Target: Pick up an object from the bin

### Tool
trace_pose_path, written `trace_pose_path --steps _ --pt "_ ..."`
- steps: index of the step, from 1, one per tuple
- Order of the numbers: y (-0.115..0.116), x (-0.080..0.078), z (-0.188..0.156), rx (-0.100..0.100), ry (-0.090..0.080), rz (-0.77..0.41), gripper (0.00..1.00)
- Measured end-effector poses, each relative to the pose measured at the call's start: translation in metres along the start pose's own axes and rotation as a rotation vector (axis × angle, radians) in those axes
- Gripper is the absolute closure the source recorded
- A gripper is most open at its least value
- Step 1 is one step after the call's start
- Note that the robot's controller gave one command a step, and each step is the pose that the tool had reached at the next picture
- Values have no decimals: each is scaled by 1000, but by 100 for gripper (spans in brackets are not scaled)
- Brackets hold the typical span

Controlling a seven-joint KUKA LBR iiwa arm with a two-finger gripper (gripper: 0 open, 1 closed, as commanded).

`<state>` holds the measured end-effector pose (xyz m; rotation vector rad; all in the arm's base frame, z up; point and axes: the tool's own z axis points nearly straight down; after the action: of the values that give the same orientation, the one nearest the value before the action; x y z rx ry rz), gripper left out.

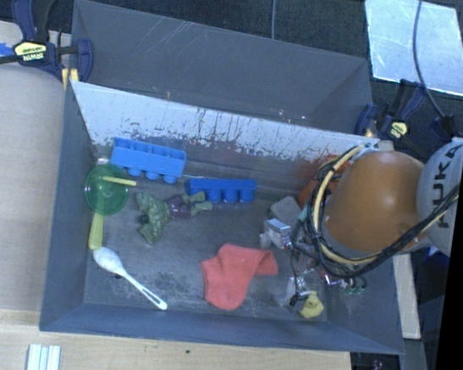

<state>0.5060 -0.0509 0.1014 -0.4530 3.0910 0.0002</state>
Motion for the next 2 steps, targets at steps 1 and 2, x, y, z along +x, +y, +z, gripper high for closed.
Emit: trace_pose_path --steps 1,2 --pt "17 -14 15 -2 -3 -130 0" --pt "22 -18 17 -2 -1 9 0"
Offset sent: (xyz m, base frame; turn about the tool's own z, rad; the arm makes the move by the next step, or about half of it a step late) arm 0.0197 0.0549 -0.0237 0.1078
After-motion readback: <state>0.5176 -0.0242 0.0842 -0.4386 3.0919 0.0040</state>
